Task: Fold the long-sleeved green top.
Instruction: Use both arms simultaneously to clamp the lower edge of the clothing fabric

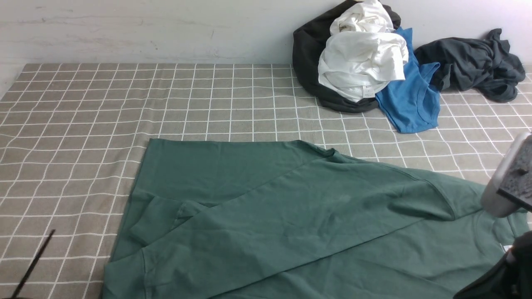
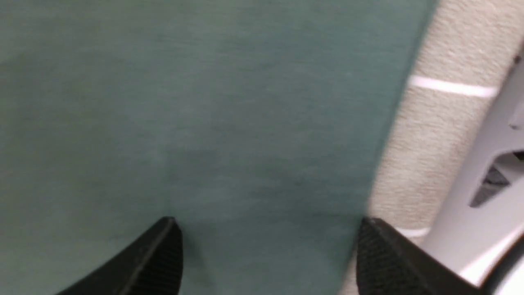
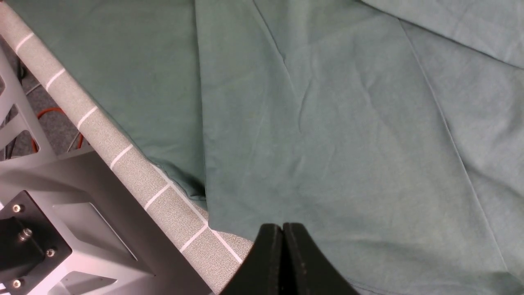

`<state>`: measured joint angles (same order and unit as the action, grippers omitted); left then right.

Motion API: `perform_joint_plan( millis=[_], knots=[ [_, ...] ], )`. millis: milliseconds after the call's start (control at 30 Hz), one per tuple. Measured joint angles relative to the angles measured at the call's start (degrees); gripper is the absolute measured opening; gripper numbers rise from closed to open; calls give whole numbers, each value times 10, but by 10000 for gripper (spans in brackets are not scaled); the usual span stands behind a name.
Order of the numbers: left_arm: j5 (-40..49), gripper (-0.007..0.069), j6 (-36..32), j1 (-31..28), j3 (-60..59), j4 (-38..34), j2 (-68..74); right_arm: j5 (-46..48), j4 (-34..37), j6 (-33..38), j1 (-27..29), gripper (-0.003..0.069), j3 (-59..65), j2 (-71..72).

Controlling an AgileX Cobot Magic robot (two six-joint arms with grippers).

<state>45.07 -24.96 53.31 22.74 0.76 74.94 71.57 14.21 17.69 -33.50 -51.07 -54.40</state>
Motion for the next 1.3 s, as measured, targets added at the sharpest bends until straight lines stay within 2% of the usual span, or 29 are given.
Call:
perform_joint_plan(
  millis=[200, 500, 567, 800, 1067, 1167, 1267, 1300],
  knots=[
    [9, 520, -3, 13, 10, 1, 35, 0, 0, 0, 0, -14, 0, 0],
    [27, 521, 89, 17, 22, 28, 39, 0, 0, 0, 0, -14, 0, 0],
    [24, 521, 106, 17, 26, 54, 37, 0, 0, 0, 0, -14, 0, 0],
    [13, 521, 130, 17, 29, 105, 36, 0, 0, 0, 0, -14, 0, 0],
    [3, 515, 137, 17, 29, 114, 36, 0, 0, 0, 0, -14, 0, 0],
    [-3, 474, 139, 17, 29, 114, 36, 0, 0, 0, 0, -14, 0, 0],
    [-4, 324, 162, 17, 29, 114, 36, 0, 0, 1, 0, -14, 0, 0],
    [-4, 302, 167, 17, 29, 114, 36, 0, 0, 1, 0, -14, 0, 0]
  ],
)
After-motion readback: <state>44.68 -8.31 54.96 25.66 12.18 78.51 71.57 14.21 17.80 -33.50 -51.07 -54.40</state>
